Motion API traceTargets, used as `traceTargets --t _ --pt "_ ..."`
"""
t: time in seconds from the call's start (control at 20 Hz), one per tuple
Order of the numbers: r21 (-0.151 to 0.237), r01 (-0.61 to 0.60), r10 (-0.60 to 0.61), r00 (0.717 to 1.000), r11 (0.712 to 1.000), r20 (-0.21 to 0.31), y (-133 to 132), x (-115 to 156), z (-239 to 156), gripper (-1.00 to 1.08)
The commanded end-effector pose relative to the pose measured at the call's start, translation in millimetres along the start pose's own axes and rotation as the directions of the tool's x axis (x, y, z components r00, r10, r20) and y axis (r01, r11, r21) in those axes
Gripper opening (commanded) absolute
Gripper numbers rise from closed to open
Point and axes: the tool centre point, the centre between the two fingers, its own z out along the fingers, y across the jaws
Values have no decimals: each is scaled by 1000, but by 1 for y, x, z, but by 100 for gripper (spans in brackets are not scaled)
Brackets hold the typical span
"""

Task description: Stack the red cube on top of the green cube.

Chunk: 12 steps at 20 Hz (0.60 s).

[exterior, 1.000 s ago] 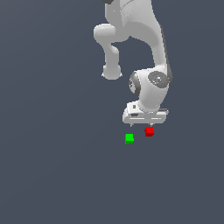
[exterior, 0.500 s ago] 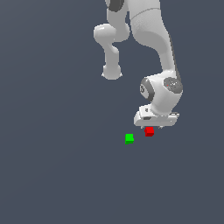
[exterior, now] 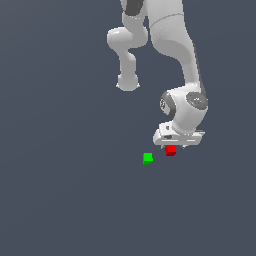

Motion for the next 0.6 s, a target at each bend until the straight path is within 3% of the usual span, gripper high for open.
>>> traceTargets --t 0.0,0.5,0.55 --pt "-1 -1 1 1000 1000 1 0 0 11 100" --pt "-1 -2 2 1000 1000 0 0 1 39 100" --pt "-1 -2 2 1000 1000 0 0 1 39 -100"
